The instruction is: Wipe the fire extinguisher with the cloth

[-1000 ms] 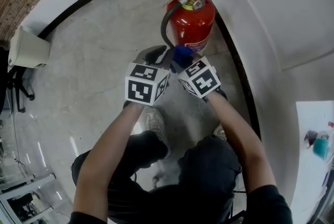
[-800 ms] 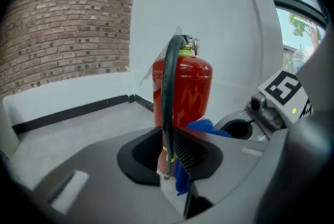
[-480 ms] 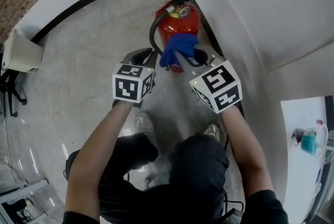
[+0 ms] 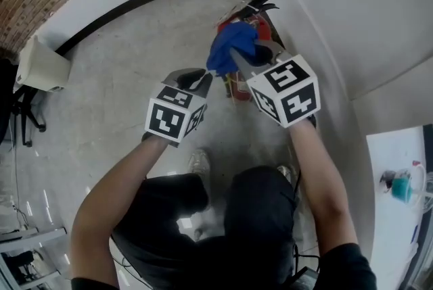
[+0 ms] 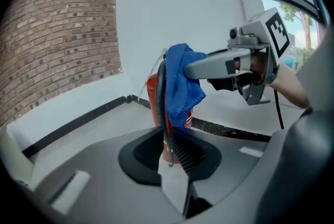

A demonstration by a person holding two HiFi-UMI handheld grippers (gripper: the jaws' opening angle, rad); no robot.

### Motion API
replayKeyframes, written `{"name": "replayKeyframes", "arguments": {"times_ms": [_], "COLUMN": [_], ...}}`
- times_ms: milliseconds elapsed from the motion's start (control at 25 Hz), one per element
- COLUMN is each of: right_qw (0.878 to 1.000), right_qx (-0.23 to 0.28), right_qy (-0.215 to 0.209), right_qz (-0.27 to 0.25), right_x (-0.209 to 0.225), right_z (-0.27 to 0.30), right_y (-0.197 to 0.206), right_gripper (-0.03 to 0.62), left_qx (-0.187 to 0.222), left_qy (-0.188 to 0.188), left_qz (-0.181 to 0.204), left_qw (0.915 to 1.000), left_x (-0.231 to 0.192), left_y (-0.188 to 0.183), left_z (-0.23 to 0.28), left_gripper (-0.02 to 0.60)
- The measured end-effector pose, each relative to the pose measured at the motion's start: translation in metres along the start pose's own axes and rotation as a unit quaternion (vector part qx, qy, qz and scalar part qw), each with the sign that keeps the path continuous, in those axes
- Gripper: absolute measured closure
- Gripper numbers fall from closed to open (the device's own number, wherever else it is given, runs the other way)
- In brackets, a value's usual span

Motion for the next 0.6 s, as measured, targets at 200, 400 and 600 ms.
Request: {"name": "replayKeyframes", "arguments": {"times_ms": [200, 400, 600], "right_qw": [0.999, 0.996, 0.996], "right_qx": [0.002, 0.012, 0.005], "right_qy": [0.042, 0.084, 0.087], "right_qz": [0.033, 0.037, 0.020], "right_x": [0.029, 0.077, 0.097], "right_z": [-0.027, -0.034, -0.016], "right_y": [0.014, 0.017, 0.003], "right_gripper": [0.560, 0.560, 0.560], "left_qx": [0.024, 0.018, 0.009], "left_qy": [0.005, 0.020, 0.031], "left_qz": [-0.014, -0.017, -0.010], "left_qw": [0.9996, 0.9995, 0.9994], "left_x": [0.006, 0.017, 0.021], "left_y": [-0.016, -0.012, -0.006], "left_z": [0.005, 0.017, 0.024], "left_gripper": [0.532, 0.532, 0.538]}}
Point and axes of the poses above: the fingertips, and each gripper's own axes: z forward along the fingers, x to its right, y out of its underside, the point moved 6 cm from there along -z, backward along the fingers, and after that the axes turned 1 degree about -x, right-handed, at the moved point
